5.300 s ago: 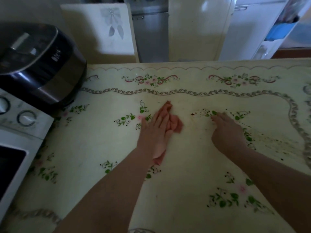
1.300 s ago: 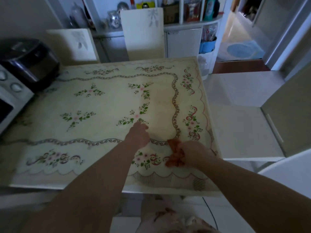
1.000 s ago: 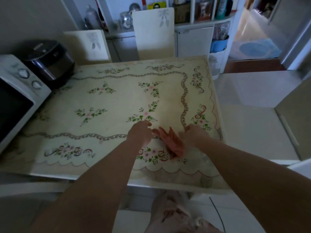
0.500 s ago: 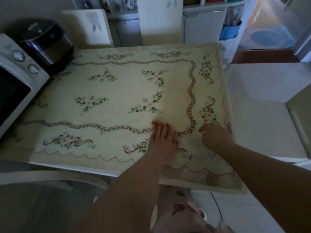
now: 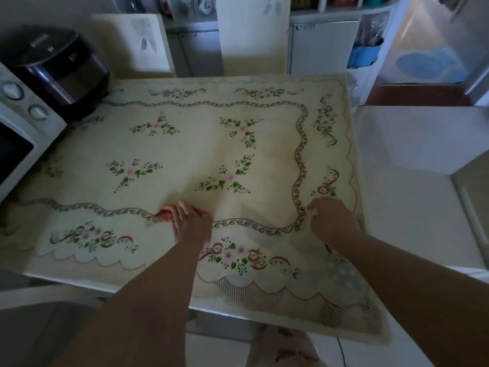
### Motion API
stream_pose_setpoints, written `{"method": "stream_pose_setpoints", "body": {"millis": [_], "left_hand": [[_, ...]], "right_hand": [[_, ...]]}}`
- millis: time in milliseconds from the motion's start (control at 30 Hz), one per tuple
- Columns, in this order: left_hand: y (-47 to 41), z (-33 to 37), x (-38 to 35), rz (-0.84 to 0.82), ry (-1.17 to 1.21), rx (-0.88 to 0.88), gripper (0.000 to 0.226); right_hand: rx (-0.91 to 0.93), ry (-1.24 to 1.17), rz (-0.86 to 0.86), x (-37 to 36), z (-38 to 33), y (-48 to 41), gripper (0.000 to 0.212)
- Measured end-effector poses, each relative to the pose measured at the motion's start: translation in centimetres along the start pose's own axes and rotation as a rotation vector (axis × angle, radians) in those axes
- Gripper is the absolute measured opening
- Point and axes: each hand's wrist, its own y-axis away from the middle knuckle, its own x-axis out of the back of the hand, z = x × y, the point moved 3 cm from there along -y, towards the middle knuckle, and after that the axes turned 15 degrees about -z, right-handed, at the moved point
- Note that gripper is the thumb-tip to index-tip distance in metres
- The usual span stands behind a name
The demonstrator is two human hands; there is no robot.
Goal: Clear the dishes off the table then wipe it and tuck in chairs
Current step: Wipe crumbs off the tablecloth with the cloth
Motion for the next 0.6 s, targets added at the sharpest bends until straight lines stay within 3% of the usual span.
{"method": "stream_pose_setpoints", "body": {"millis": [167,300,433,600], "left_hand": [[-2.6,7.0,-0.5,0.042,-0.163,-0.189,0.065],[-6.1,13.0,-2.1,-0.089,-0.394,-0.385,0.078],[-7.5,20.3,-2.8,-0.166,-0.347,-0.459,0.074],[-9.7,24.8,-4.0,-0.248,-0.503,-0.529,0.073]], "right_hand": [[-0.061,-0.005,0.019,1.9,1.1,-2.3,0.045],[-0.047,0.000,0.047,3.5,1.5,-4.6,0.046],[-0.050,-0.008,0.016,5.0,2.5,-6.8,0.051],[-0.044,0.086,-0.055,5.8,4.1,-8.4,0.051]]}}
